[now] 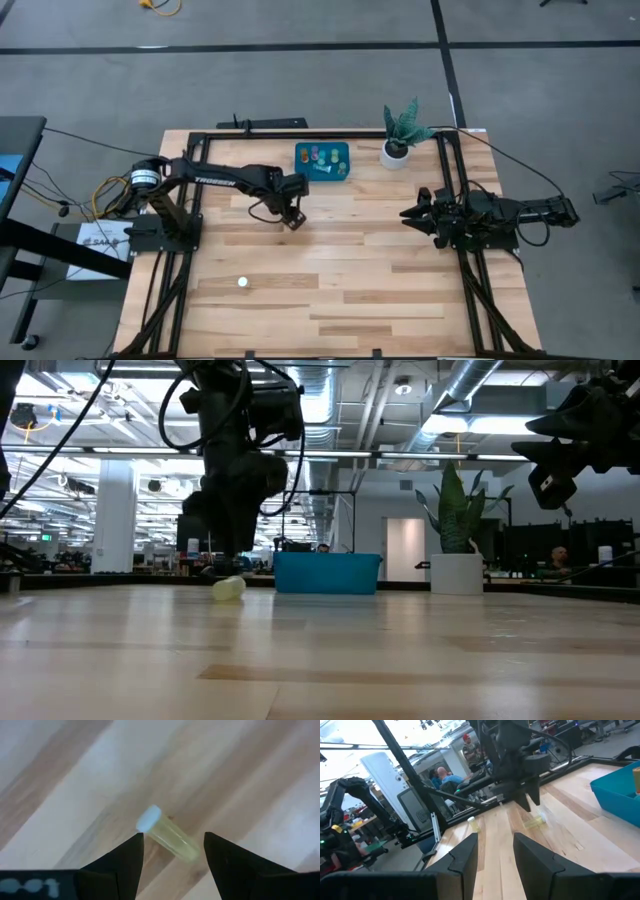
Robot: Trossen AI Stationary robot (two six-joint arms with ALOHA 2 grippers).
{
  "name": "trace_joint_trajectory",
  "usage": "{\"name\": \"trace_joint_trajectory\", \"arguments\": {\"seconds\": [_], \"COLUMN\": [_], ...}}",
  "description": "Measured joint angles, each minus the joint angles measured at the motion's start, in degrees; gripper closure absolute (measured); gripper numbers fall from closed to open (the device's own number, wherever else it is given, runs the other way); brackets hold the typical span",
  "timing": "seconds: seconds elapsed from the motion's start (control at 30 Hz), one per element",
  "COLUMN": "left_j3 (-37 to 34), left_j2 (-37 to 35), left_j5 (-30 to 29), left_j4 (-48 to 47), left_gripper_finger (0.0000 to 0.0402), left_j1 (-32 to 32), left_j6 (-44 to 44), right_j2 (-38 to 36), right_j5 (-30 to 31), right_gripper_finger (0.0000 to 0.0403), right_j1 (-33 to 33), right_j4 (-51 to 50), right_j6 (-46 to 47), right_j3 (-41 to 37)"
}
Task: Pick and place pill bottles into a basket
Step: Put the yellow pill bottle into the blue bin
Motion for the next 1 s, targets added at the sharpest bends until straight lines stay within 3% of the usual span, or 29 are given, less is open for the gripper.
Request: {"name": "trace_joint_trajectory", "arguments": {"seconds": [0.17, 0.37, 0.5, 0.8, 1.0], "left_j3": [-0.84, -9.17, -13.71, -15.65, -15.65], "left_j2": [-0.07, -0.07, -0.12, -0.36, -0.26], "left_j5": [-0.66, 7.19, 6.56, 4.15, 3.86], "left_j4": [2.26, 10.86, 14.08, 17.81, 16.82], "left_gripper_finger": [0.0205, 0.0205, 0.0205, 0.0208, 0.0273], "left_j1": [1.26, 2.16, 0.87, -0.74, -0.88], "left_j6": [-10.13, -23.60, -30.00, -33.18, -30.74], "right_j2": [0.00, 0.00, -0.02, -0.01, 0.00], "right_j5": [0.00, 0.00, 0.00, 0.00, 0.00], "right_gripper_finger": [0.0285, 0.0285, 0.0285, 0.0285, 0.0285], "right_j1": [0.00, 0.00, 0.00, 0.00, 0.01], "right_j4": [0.00, -0.02, 0.00, -0.01, 0.00], "right_j6": [0.00, -0.01, -0.02, -0.01, 0.00], "right_j3": [-0.02, -0.01, -0.02, -0.01, -0.01]}}
